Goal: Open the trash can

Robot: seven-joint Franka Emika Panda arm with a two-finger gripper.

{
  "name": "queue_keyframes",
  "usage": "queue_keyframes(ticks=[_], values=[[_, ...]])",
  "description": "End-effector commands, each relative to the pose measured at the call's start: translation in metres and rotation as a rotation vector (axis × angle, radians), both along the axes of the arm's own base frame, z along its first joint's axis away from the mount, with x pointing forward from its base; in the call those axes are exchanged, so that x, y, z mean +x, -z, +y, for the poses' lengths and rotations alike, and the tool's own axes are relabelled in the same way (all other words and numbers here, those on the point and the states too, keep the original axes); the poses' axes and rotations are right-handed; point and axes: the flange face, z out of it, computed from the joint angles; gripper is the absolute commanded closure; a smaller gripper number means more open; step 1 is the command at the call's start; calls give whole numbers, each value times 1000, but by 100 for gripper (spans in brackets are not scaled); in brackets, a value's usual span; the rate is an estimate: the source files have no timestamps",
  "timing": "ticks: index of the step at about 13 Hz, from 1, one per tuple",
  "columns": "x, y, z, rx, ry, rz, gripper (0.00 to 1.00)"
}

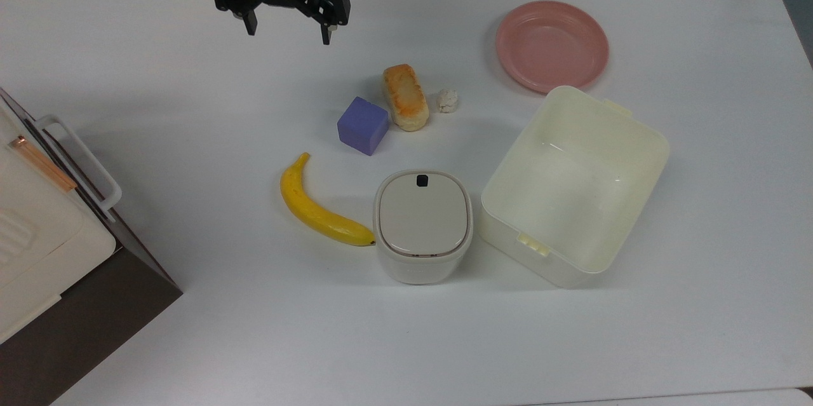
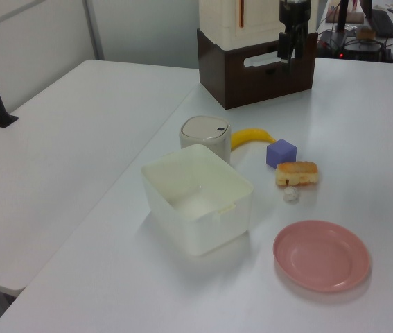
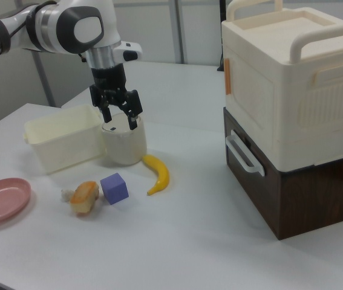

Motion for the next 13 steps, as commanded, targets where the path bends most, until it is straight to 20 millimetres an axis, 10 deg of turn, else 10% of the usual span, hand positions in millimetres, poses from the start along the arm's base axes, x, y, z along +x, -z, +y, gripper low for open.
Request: queue_keyframes(ticks=[1,13], values=[[-4,-3,-2,-9,12,10,0],[-5,2,-3,-3,-39,21,0]])
